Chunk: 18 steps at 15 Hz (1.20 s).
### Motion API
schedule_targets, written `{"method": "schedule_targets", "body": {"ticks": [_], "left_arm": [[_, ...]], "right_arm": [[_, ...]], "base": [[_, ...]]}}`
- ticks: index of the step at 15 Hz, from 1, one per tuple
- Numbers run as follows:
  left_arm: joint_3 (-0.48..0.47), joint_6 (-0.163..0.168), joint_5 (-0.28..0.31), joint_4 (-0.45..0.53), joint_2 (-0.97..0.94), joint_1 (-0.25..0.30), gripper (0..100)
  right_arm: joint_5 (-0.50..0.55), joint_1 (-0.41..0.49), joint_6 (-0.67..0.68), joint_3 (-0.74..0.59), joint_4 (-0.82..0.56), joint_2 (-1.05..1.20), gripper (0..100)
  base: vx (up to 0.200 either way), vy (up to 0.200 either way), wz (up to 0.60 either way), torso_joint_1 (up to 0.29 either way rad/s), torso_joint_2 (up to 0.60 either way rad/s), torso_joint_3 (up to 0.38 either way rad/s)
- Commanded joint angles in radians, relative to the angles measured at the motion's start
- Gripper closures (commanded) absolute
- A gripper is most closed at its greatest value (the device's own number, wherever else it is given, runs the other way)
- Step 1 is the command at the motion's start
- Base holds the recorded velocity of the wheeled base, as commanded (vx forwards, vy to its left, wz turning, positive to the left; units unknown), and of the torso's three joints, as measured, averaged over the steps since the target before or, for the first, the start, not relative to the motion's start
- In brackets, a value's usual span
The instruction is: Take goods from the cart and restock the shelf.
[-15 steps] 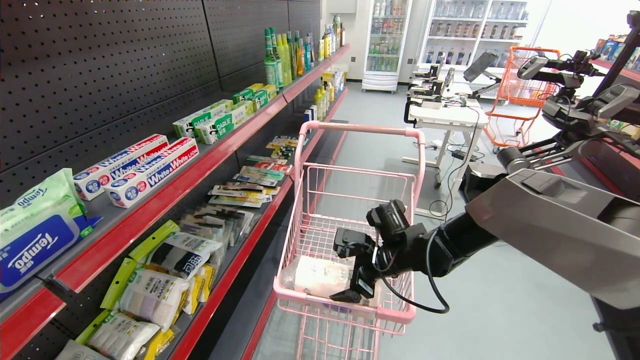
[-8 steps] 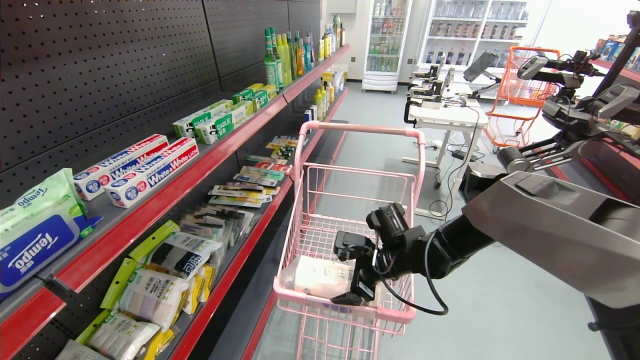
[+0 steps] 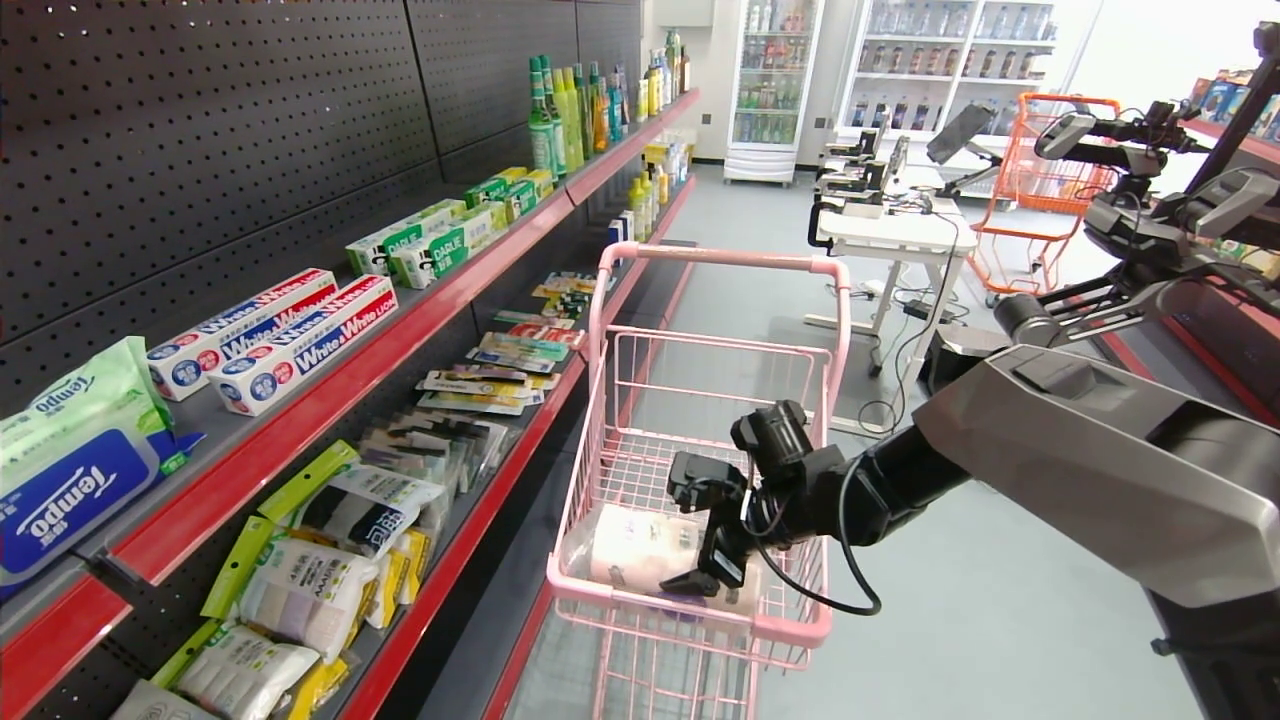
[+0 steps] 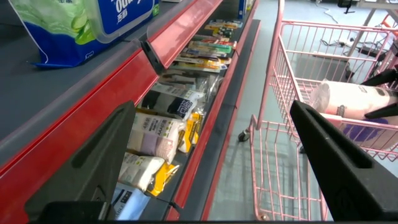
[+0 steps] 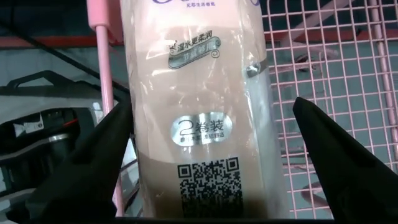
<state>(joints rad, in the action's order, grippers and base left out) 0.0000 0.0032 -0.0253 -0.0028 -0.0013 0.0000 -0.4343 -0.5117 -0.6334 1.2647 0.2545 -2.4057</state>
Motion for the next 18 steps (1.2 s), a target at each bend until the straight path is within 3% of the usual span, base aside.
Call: {"method": "schedule_targets", "body": {"ticks": [1, 5, 10, 15, 18], "left_arm": [[0.0, 0.0, -0.001, 0.0, 0.001, 0.0, 0], [0.0, 0.0, -0.001, 0.0, 0.001, 0.0, 0], [0.0, 0.0, -0.001, 0.0, 0.001, 0.0, 0], [0.0, 0.0, -0.001, 0.0, 0.001, 0.0, 0], [0.0, 0.0, -0.001, 0.0, 0.001, 0.0, 0]], "right_arm": [[0.0, -0.001, 0.018, 0.019, 0.0, -0.013, 0], [0.003, -0.013, 0.136, 0.05, -0.001, -0.032, 0], [0.006, -0.024, 0.181, 0.056, -0.003, -0.056, 0], [0.014, -0.008, 0.017, 0.002, -0.004, -0.061, 0], [0.008, 0.01, 0.011, 0.067, -0.185, -0.053, 0]], "base": [[0.0, 0.0, 0.0, 0.0, 0.0, 0.0], [0.0, 0.0, 0.0, 0.0, 0.0, 0.0], [0.0, 0.0, 0.0, 0.0, 0.0, 0.0], [0.0, 0.0, 0.0, 0.0, 0.0, 0.0], [0.0, 0.0, 0.0, 0.0, 0.0, 0.0]]}}
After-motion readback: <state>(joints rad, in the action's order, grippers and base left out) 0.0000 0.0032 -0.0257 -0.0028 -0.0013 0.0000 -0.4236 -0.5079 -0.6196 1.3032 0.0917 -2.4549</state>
